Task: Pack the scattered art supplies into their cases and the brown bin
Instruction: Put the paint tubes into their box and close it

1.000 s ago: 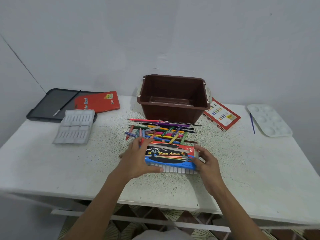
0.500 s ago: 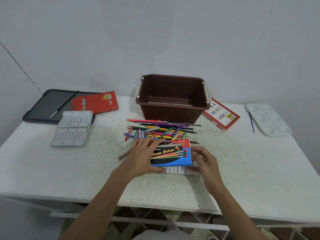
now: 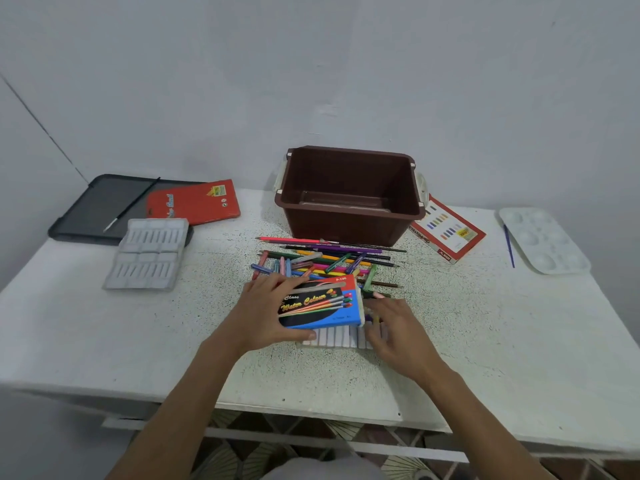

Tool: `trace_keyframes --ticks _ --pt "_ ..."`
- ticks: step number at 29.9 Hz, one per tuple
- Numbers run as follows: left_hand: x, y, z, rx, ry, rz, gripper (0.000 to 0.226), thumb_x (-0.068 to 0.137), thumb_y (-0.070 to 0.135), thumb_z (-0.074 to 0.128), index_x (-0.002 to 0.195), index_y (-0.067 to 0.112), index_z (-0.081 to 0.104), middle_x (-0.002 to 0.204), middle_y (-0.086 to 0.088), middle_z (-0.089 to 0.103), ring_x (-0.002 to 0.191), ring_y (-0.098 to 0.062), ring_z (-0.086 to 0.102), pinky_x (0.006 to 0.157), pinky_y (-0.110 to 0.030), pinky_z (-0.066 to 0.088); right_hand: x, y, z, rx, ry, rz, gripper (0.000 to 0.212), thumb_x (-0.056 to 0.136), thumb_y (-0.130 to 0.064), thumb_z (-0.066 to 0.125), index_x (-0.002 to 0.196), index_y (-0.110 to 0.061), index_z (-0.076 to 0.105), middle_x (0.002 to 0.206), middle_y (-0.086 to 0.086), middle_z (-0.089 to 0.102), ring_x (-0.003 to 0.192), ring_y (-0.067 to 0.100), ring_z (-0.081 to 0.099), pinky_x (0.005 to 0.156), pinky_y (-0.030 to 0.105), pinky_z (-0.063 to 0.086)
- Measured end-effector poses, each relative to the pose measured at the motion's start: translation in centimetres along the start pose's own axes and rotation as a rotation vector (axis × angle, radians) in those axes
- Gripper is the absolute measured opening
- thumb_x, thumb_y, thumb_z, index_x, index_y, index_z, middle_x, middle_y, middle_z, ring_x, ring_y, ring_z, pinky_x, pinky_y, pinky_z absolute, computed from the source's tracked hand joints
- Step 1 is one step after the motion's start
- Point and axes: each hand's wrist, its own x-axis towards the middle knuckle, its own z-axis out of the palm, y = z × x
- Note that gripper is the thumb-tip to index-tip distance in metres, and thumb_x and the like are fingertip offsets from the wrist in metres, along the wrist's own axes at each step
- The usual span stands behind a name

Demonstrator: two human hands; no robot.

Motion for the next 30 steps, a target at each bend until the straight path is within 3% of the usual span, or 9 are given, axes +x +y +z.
trace_keyframes --ticks 3,6,13,18,24,30 --pt "-0.2 -0.8 -0.2 0.005 0.016 -0.008 0.105 0.059 0.092 0.051 0.146 0.039 0.027 0.132 0.010 0.046 0.117 -0.007 0.042 0.104 -0.037 0.035 -0.5 0.3 0.6 -0.185 -0.139 -0.150 0.064 0.093 -0.056 0.048 0.141 -0.015 0.048 0.139 0.002 0.055 0.127 0.018 0.044 0.105 0.036 0.040" --pt "-0.5 -1.2 -0.2 0.021 0.005 -0.012 0.106 0.059 0.093 0.049 0.147 0.038 0.027 0.134 0.011 0.045 0.119 -0.007 0.041 0.106 -0.038 0.033 -0.9 0.8 1.4 -0.285 -0.224 -0.143 0.081 0.087 -0.069 0.044 0.146 -0.014 0.042 0.146 0.005 0.049 0.131 0.028 0.045 0.105 0.045 0.043" --pt "-1.2 -1.1 0.4 -0.039 -0.009 -0.026 0.105 0.060 0.089 0.056 0.146 0.038 0.026 0.134 0.011 0.047 0.119 -0.007 0.042 0.108 -0.039 0.033 -0.3 2.1 0.2 -0.340 -0.237 -0.195 0.070 0.086 -0.063 0.046 0.139 -0.019 0.049 0.132 0.001 0.059 0.117 0.022 0.053 0.092 0.042 0.051" --pt "-1.8 0.0 0.6 -0.104 -0.054 -0.049 0.104 0.058 0.084 0.064 0.145 0.037 0.031 0.134 0.014 0.046 0.117 -0.002 0.042 0.105 -0.036 0.040 -0.4 4.0 -1.8 -0.370 -0.346 -0.137 0.076 0.084 -0.066 0.046 0.149 -0.028 0.035 0.142 -0.002 0.046 0.125 0.018 0.043 0.102 0.035 0.039" --pt "-2.6 2.2 1.1 -0.129 -0.133 -0.029 0.097 0.057 0.082 0.068 0.138 0.040 0.034 0.123 0.025 0.045 0.111 0.004 0.043 0.093 -0.023 0.044 -0.9 6.1 -3.1 -0.362 -0.402 -0.103 0.075 0.085 -0.063 0.055 0.150 -0.037 0.028 0.148 -0.007 0.041 0.122 0.013 0.042 0.097 0.032 0.041" --pt "-2.8 3.6 2.3 -0.077 -0.167 0.030 0.097 0.057 0.087 0.061 0.138 0.039 0.036 0.124 0.021 0.042 0.112 0.003 0.041 0.096 -0.025 0.041 -1.1 6.7 -4.2 -0.381 -0.409 -0.056 0.073 0.087 -0.057 0.059 0.150 -0.037 0.028 0.153 -0.010 0.035 0.124 0.013 0.039 0.098 0.029 0.038"
